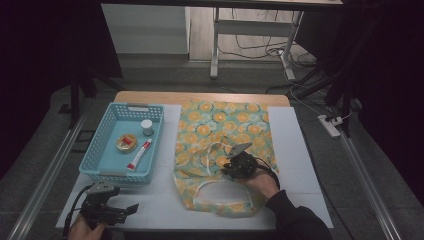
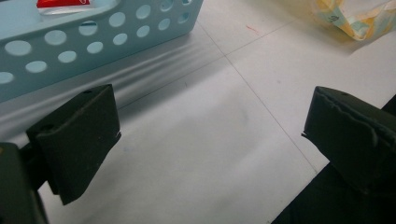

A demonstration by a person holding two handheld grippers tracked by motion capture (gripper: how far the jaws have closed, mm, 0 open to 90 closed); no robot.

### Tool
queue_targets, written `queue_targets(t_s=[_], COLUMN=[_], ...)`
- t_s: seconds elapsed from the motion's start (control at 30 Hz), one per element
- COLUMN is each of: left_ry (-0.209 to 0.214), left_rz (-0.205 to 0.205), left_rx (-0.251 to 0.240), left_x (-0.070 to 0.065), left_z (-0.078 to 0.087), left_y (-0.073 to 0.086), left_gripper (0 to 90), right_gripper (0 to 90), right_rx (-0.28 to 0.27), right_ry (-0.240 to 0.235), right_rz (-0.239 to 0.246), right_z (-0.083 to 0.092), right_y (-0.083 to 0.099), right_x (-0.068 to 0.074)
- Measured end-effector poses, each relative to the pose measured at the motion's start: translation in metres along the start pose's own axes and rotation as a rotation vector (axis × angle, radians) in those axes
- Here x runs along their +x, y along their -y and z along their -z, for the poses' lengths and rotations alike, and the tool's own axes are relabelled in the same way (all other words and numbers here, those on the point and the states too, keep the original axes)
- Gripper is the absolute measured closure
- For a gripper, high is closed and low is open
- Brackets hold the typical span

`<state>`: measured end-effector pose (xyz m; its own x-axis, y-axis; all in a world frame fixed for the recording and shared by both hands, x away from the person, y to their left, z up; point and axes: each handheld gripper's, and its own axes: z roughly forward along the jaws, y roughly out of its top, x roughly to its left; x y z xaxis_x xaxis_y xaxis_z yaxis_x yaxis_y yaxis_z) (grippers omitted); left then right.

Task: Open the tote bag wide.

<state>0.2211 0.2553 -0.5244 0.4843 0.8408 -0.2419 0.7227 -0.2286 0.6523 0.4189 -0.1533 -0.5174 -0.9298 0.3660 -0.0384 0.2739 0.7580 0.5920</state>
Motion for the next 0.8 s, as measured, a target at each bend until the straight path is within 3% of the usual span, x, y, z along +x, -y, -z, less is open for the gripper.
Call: queue_targets(t_s=[0.13, 0.23, 0.5, 0.8], left_ry=[0.000, 0.001, 0.002, 0.003], left_rz=[0.000, 0.001, 0.003, 0.004], left_rx=[0.000, -0.001, 0.001, 0.001], left_x=[0.000, 0.000, 0.000, 0.000], left_z=[0.000, 0.000, 0.000, 0.000], left_y=[0.000, 0.000, 0.000, 0.000], left_gripper=[3.9, 3.9, 3.9, 3.9], right_gripper=[88.7, 89.0, 89.4, 89.0], right_rx=[0.002, 0.005, -0.051, -0.086], right_ry=[-0.013, -0.024, -0.022, -0.048], right_rz=[-0.009, -0.020, -0.024, -0.080], right_z=[0.000, 0.002, 0.012, 0.018], right_y=[-0.001, -0.002, -0.007, -0.011], right_x=[-0.002, -0.004, -0.008, -0.014])
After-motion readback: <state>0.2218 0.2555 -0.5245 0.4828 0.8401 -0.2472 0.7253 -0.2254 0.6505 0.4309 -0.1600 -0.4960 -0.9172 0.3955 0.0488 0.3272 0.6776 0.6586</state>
